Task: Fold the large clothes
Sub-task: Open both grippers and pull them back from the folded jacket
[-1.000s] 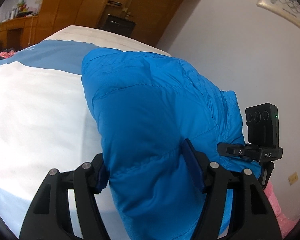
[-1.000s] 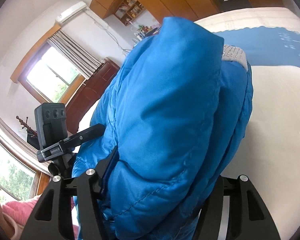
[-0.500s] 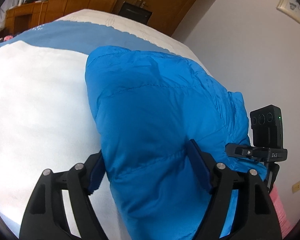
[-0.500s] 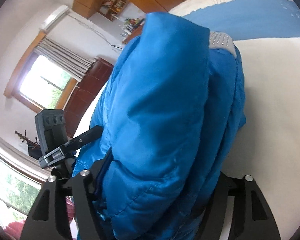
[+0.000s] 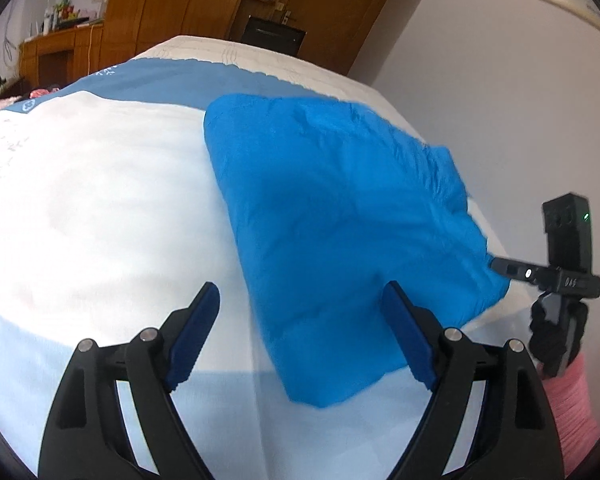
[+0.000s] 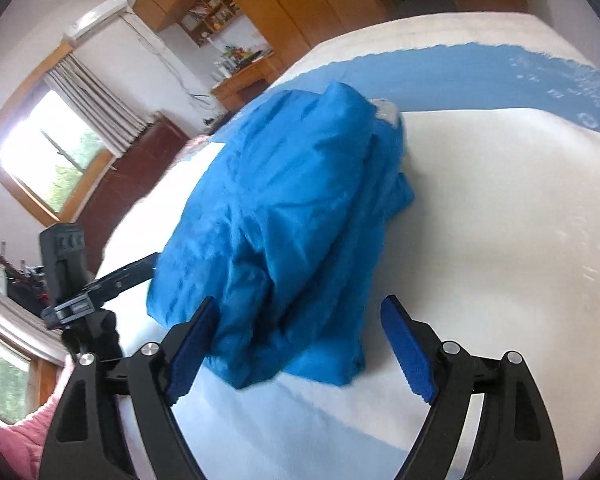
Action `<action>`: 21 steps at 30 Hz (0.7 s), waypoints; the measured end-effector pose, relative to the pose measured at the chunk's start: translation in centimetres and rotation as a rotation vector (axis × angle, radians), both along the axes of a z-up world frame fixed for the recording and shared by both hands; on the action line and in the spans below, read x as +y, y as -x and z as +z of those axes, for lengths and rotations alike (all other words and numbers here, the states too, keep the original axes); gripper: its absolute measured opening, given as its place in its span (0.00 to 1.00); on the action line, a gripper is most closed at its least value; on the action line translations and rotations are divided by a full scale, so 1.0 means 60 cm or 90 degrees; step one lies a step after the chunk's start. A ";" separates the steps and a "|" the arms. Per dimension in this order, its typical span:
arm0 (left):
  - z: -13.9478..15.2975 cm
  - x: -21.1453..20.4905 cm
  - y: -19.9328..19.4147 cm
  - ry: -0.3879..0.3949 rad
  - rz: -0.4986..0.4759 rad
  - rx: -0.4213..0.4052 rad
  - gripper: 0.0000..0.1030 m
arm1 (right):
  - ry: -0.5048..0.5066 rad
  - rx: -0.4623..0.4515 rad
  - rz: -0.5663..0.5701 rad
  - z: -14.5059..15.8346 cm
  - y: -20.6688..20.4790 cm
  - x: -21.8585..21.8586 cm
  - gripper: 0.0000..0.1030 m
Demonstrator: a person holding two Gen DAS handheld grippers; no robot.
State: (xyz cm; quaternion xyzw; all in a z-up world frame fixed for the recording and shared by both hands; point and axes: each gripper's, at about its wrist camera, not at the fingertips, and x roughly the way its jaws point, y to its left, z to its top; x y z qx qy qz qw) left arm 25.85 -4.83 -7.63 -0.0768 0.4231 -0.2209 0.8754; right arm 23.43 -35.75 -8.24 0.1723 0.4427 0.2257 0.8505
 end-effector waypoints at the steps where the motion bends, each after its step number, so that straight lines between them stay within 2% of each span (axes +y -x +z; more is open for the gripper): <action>1: -0.007 -0.003 -0.008 -0.008 0.002 0.000 0.82 | 0.013 0.010 -0.005 -0.007 0.000 0.005 0.81; 5: -0.033 -0.008 -0.022 -0.017 0.003 0.009 0.86 | 0.050 0.039 -0.028 -0.034 -0.011 0.032 0.81; 9: -0.037 -0.008 -0.019 -0.032 0.010 0.005 0.87 | 0.044 0.059 -0.053 -0.036 -0.018 0.041 0.81; 12: -0.016 -0.006 -0.010 -0.042 0.032 0.011 0.86 | 0.074 0.036 -0.069 -0.005 0.001 0.053 0.82; 14: -0.002 -0.008 0.002 -0.064 0.041 0.001 0.88 | 0.095 0.021 -0.079 0.022 0.022 0.059 0.87; 15: 0.006 -0.010 0.011 -0.079 0.045 -0.006 0.88 | 0.102 0.015 -0.085 0.032 0.031 0.062 0.94; 16: 0.015 -0.011 0.021 -0.093 0.052 -0.015 0.89 | 0.107 0.007 -0.088 0.043 0.044 0.067 0.97; 21: 0.043 -0.008 0.071 -0.111 0.088 -0.046 0.90 | 0.150 -0.009 -0.093 0.073 0.100 0.114 0.96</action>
